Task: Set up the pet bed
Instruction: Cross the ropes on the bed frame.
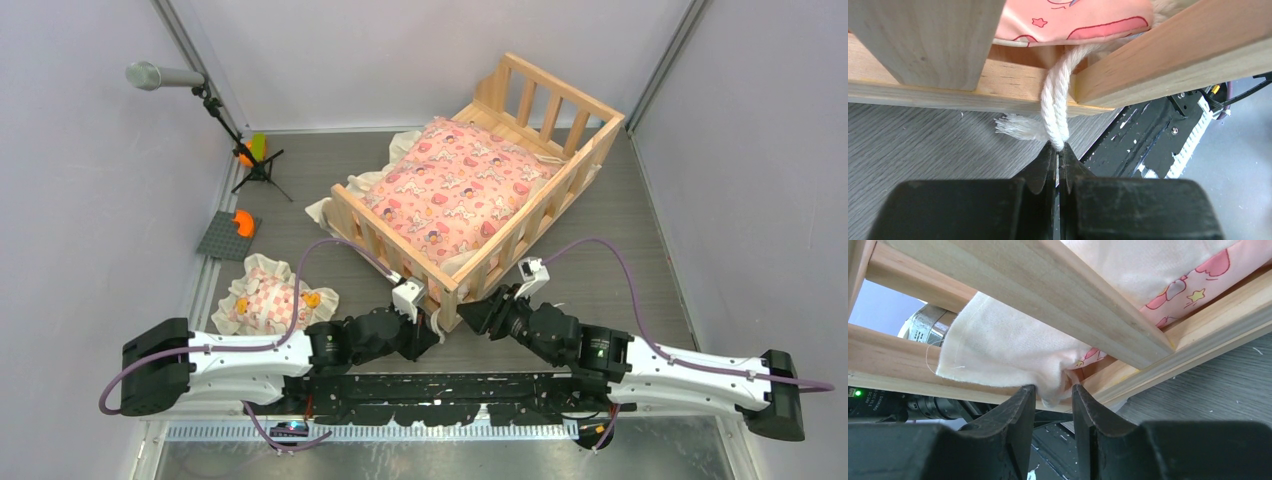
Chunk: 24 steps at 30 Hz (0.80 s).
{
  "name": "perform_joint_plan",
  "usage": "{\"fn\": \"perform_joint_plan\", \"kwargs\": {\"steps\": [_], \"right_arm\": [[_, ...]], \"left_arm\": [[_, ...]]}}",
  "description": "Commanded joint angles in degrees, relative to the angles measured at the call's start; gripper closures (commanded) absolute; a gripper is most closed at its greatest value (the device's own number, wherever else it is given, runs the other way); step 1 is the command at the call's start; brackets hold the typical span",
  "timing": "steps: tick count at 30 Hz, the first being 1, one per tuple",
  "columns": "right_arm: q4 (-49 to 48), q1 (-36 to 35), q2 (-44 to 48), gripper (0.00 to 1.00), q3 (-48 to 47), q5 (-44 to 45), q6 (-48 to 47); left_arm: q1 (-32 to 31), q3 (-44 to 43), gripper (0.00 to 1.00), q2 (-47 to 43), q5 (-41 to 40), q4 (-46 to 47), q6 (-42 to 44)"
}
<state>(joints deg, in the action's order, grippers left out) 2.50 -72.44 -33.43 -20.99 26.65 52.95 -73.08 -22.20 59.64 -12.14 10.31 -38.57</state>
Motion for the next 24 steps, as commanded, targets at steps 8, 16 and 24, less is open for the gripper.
{"fn": "perform_joint_plan", "kwargs": {"steps": [8,16,24], "right_arm": [[-5.66,-0.39,-1.76,0.76,0.86,1.73,1.85],[6.34,-0.42,1.96,1.00,-1.11,9.01,2.61],[16.16,-0.42,5.23,1.00,-3.21,15.87,3.39]], "left_arm": [[-0.25,-2.23,1.00,0.50,0.71,2.70,0.60],[-0.21,-1.99,1.00,-0.75,0.13,1.64,0.64],[-0.18,-1.31,0.99,-4.43,-0.82,-0.43,1.04]]}}
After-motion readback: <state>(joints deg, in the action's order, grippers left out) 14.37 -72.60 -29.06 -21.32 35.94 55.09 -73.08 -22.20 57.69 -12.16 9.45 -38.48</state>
